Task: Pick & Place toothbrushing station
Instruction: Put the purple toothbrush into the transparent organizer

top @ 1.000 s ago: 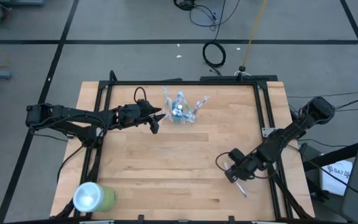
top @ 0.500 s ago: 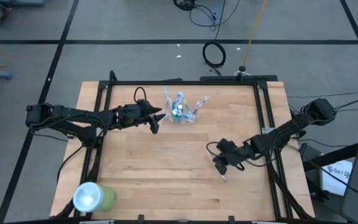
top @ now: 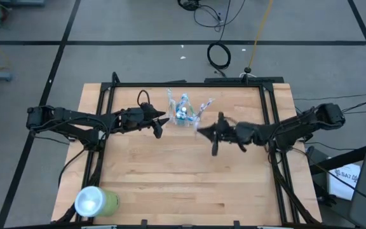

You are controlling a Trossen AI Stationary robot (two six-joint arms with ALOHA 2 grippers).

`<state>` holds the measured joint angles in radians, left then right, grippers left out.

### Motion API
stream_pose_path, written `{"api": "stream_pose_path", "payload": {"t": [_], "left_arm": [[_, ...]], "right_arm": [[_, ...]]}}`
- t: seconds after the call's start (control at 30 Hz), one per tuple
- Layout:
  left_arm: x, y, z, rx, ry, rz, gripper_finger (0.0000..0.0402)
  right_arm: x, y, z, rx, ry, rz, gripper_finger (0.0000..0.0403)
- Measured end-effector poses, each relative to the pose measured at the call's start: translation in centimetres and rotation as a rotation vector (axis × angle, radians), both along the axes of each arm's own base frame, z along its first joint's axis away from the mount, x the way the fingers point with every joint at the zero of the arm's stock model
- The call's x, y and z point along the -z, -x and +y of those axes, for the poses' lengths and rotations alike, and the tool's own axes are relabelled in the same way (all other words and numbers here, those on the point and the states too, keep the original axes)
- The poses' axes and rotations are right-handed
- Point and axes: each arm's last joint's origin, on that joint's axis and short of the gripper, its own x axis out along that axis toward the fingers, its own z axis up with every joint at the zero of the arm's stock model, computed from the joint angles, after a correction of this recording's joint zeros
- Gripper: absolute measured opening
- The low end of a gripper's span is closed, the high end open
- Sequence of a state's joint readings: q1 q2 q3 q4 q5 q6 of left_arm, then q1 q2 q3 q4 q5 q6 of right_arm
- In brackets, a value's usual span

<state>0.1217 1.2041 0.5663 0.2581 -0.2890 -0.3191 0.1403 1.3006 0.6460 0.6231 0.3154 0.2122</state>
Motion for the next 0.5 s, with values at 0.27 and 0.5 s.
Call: {"api": "stream_pose_path", "payload": {"t": [0.27,0.5], "left_arm": [[0.0,0.0,-0.3,0.014,-0.002,0.001,0.0184],[0.0,0.0,-0.3,0.015,-0.005,0.002,0.0184]], "right_arm": [[-2.1,-0.1,-3.7,0.227,0.258,-0.140,0.0000],[0.7,-1.3,-6.0,0.291,0.283,0.003,0.0000]]}}
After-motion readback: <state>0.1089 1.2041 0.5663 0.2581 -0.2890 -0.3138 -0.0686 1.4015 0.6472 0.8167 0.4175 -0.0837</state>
